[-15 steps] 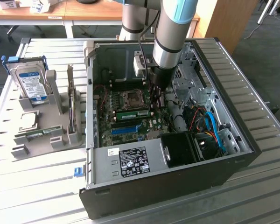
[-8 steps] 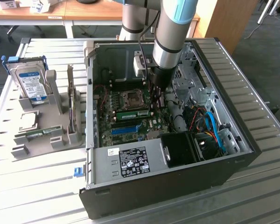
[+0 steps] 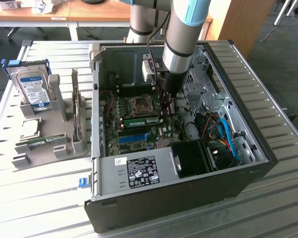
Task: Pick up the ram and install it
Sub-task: 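Press down the ram until it locks into place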
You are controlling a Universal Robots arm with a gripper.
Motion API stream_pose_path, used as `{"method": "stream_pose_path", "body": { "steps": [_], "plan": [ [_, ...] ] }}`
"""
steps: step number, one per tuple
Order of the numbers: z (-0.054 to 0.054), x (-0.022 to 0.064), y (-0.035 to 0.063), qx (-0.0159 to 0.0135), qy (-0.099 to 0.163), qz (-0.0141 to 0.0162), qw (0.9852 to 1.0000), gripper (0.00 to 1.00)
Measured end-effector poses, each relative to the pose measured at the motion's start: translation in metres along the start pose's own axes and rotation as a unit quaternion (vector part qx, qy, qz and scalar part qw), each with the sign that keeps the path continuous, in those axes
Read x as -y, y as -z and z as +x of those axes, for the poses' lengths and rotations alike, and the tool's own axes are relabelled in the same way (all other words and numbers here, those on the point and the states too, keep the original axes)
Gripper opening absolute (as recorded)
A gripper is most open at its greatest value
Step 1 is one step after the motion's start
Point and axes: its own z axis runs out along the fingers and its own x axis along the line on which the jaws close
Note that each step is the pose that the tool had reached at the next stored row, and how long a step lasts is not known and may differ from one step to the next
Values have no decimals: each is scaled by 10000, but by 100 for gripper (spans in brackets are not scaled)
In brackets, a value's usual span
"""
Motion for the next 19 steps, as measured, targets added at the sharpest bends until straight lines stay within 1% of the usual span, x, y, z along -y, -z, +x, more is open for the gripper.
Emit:
{"method": "stream_pose_path", "body": {
  "steps": [4,6,8,14,15,17,19],
  "plan": [
    [0,0,-1,2,0,0,10000,11],
    [-3,-1,12,9,0,1,10000,11],
    [-4,-3,57,2,-1,0,10000,11],
    [-14,-9,213,2,0,1,10000,11],
    [-20,-14,309,1,0,0,10000,11],
    [-20,-14,310,2,0,1,10000,11],
    [-20,-40,310,0,0,0,10000,11]
  ]
}}
